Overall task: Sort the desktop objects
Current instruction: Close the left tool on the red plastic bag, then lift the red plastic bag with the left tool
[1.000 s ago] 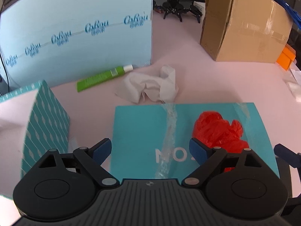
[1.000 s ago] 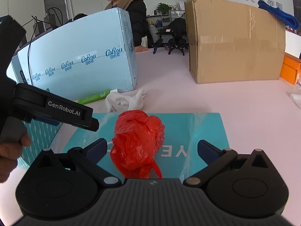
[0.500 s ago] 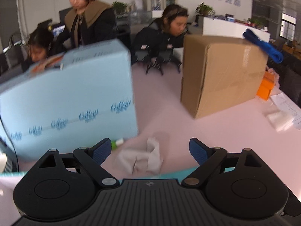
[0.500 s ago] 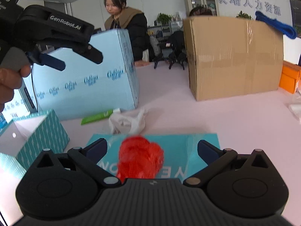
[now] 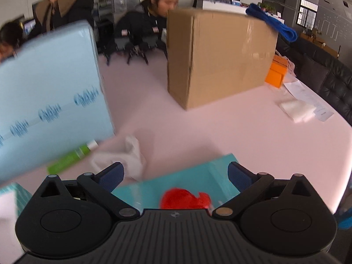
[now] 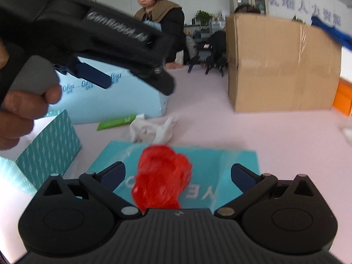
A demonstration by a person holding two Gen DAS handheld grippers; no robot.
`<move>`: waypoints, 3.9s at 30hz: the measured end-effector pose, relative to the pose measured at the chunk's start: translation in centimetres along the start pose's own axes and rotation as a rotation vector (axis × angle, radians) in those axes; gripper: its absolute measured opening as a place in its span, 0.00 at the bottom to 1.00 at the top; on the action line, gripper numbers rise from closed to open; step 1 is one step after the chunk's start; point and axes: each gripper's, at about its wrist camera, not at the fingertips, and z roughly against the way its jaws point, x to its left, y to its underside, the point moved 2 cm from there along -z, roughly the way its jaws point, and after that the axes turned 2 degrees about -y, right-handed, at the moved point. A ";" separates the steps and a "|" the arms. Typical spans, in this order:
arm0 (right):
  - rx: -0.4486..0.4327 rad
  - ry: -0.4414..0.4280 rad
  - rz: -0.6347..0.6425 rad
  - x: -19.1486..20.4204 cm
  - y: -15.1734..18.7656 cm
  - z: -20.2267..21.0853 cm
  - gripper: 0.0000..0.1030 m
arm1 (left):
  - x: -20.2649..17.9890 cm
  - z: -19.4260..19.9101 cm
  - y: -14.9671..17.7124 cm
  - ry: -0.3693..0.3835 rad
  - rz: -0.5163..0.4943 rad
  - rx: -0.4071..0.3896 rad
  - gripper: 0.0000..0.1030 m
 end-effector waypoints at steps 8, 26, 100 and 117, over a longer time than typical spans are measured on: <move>0.036 -0.041 -0.033 0.2 1.1 -1.3 1.00 | -0.6 -2.9 1.4 -0.029 -0.004 0.072 0.98; 0.172 -0.033 -0.047 0.2 2.6 -4.7 0.36 | 0.2 -7.5 3.0 0.029 0.077 0.259 0.39; -0.023 -0.118 0.156 8.2 -2.4 -2.9 0.26 | 11.9 4.8 5.1 0.009 0.384 -0.009 0.21; -0.052 -0.130 0.177 12.1 -3.4 -2.6 0.26 | 15.4 7.8 5.9 -0.002 0.410 -0.042 0.20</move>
